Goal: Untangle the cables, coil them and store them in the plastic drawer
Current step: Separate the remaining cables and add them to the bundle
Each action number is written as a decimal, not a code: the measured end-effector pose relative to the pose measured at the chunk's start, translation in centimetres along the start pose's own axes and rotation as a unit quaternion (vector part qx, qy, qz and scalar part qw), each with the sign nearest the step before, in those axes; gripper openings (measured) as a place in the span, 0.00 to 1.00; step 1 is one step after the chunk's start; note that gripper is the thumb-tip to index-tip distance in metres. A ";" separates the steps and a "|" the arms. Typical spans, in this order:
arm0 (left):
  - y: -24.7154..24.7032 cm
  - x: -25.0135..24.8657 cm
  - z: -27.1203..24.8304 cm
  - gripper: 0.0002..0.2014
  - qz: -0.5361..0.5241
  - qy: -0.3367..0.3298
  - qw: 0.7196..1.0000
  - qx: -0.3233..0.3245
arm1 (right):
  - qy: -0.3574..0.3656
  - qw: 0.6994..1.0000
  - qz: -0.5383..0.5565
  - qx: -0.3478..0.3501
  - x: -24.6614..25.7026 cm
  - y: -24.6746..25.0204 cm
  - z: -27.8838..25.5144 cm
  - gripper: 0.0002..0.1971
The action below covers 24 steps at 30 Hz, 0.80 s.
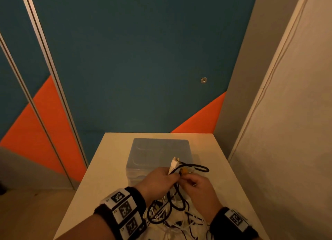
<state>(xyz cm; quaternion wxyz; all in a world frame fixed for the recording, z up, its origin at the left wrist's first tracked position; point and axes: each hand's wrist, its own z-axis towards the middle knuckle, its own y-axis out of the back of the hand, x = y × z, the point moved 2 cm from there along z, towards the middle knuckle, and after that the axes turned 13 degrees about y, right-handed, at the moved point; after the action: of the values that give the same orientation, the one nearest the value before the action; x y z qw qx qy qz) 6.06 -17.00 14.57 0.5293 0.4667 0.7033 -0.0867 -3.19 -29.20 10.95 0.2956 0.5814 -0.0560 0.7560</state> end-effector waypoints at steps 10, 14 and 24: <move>0.6 -0.9 -0.5 0.15 0.204 -0.057 0.975 0.073 | 0.034 0.998 -0.039 -0.045 0.9 1.0 0.0 0.15; 1.6 -0.9 -0.5 0.11 0.217 -0.071 0.970 0.080 | -0.027 0.999 0.009 0.030 0.6 0.9 0.1 0.19; 3.1 -1.1 -1.0 0.11 0.054 -0.135 0.989 0.012 | -0.222 0.972 0.039 0.066 -1.2 1.9 -0.9 0.11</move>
<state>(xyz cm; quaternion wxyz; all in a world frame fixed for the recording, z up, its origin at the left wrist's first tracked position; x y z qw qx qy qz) 7.74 -15.31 17.07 0.6176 0.4945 0.5980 -0.1281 -4.72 -30.83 10.03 0.2070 0.7501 -0.0929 0.6212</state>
